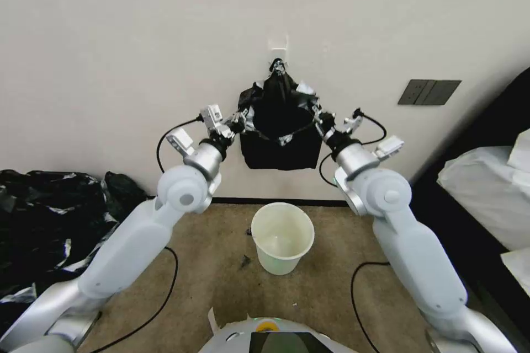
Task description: Place a trash bag onto the trash bin.
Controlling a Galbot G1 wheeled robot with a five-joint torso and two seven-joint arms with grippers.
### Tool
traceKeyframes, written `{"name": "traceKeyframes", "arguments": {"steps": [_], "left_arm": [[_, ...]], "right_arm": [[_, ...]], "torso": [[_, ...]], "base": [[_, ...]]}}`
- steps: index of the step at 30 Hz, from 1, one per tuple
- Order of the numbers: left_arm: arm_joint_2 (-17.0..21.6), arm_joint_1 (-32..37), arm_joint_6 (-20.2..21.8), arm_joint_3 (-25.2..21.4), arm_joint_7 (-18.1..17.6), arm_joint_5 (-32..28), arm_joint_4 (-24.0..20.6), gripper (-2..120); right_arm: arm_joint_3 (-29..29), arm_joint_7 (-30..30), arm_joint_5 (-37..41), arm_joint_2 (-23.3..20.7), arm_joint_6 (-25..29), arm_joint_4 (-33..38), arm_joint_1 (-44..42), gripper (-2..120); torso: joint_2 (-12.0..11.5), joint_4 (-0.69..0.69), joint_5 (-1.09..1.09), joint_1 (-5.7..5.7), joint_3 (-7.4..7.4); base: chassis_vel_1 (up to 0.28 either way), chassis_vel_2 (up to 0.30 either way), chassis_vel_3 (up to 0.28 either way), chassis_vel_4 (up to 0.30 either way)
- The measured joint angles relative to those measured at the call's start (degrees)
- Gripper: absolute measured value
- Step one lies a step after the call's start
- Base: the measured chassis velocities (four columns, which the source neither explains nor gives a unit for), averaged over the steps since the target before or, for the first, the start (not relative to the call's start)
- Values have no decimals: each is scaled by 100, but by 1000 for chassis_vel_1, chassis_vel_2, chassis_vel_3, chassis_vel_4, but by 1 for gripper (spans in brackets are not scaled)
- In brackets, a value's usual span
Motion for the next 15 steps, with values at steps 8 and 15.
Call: {"name": "traceKeyframes", "arguments": {"steps": [8, 15], "left_arm": [[285, 1055, 31, -377, 33, 103, -741, 0], [549, 1962, -31, -788, 155, 291, -1360, 0]], "right_arm": [[355, 30, 42, -157, -51, 641, -916, 0], [874, 27, 255, -246, -100, 1249, -1760, 0]], "torso": [[0, 0, -1, 0, -1], [0, 1, 1, 0, -1]], "base": [[0, 0, 0, 0], [0, 0, 0, 0]]}}
